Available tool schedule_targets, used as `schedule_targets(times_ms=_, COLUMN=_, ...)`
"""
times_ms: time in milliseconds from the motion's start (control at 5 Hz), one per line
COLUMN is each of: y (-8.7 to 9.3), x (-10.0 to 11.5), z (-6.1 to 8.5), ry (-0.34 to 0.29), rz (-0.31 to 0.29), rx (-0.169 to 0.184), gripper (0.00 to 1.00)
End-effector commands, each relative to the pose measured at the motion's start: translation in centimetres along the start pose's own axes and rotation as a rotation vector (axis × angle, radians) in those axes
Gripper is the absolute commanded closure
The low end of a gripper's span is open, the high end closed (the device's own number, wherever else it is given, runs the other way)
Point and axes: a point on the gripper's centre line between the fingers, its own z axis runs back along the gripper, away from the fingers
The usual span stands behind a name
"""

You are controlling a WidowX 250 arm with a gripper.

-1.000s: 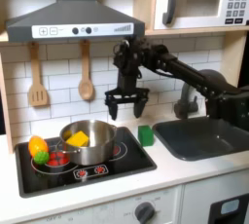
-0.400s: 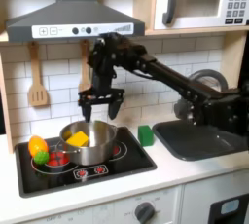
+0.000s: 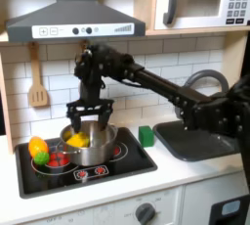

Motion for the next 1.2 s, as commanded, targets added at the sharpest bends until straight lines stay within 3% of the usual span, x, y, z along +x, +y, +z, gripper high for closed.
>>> schedule_targets(times_ms=0, y=0.0, x=-0.5, z=-2.5, ry=0.057, rz=-0.028, rx=-0.033, gripper=0.00)
schedule_targets(times_ms=400, y=0.2, x=-1.2, z=-2.9, ry=0.065, rz=-0.027, rx=-0.055, gripper=0.00)
schedule_targets(times_ms=1000, y=-2.5, x=-1.2, z=-3.8, ry=0.096, rz=-0.059, rx=-0.094, gripper=0.00)
